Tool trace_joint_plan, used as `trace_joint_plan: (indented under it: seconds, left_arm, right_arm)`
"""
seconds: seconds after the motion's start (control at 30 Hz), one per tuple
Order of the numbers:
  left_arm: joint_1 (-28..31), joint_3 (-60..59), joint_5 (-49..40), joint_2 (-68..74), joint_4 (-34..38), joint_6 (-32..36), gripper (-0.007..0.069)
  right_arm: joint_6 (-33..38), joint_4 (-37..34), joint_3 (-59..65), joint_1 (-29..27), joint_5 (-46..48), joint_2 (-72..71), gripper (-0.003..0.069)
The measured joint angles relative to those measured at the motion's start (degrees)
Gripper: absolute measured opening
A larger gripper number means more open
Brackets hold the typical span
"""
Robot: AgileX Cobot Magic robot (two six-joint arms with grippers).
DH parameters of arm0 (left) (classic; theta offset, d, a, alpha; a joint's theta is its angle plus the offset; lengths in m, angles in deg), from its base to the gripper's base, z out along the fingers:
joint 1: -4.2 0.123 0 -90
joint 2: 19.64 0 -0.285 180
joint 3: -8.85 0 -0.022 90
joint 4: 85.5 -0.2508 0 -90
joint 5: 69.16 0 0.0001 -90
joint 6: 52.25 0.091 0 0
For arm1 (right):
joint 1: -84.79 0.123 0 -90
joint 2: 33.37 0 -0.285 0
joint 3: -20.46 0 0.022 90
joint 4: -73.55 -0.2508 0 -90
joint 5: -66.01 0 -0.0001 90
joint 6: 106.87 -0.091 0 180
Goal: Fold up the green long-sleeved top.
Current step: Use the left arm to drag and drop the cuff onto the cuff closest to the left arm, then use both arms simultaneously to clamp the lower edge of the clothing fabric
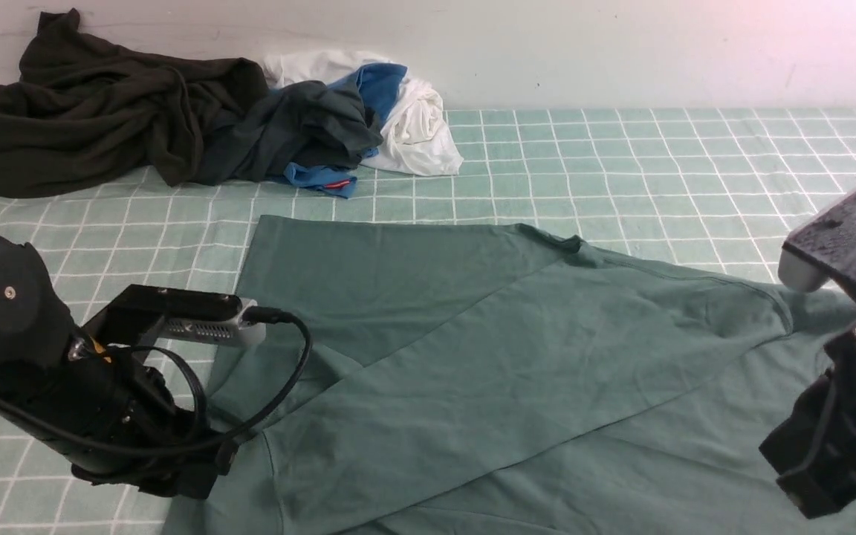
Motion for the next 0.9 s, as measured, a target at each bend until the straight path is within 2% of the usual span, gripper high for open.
trace_joint_plan:
  seconds: [0.13,0.33,0.37,0.4,0.43,0.5,0.6,0.73,0.9]
  left_arm:
    - [-2.7,0.8,-7.8,-1.8,-2.2,0.6,0.0389]
    - [-17.9,0.4,-19.3,-4.8,-8.7,2.9,0.0399]
    - [-18.4,0.3,-19.4,-4.8,-9.3,3.0,0.0399]
    - [-23.0,-1.6,-19.2,-4.8,-11.6,4.2,0.0399]
    - [-23.5,-1.9,-18.9,-4.8,-12.1,4.6,0.0399]
    - [-28.5,-6.0,-14.0,-4.8,-14.5,7.0,0.0399]
    - [-32.0,-10.4,-6.1,-4.8,-15.5,10.4,0.0399]
    - [-33.4,-14.0,-0.3,-3.6,-15.5,13.8,0.0399]
    - [-33.4,-15.8,2.7,0.3,-15.8,15.3,0.0399]
  right_arm:
    - [0.0,-1.9,0.2,2.0,0.1,-0.7,-0.0014]
    - [0.9,-2.9,2.5,7.9,0.2,-5.4,-0.0014]
    - [0.9,-2.9,2.6,8.1,0.2,-5.5,-0.0014]
    - [1.9,-2.9,3.6,8.7,0.4,-6.8,-0.0014]
    - [2.0,-2.9,3.7,8.8,0.4,-6.8,-0.0014]
    - [2.6,-2.5,5.0,8.9,0.6,-8.0,-0.0014]
    - [2.7,-2.2,6.0,8.9,0.6,-8.4,-0.0014]
    - [2.8,-2.1,6.2,8.9,0.6,-8.4,-0.0014]
    - [2.8,-2.1,6.3,8.9,0.6,-8.4,-0.0014]
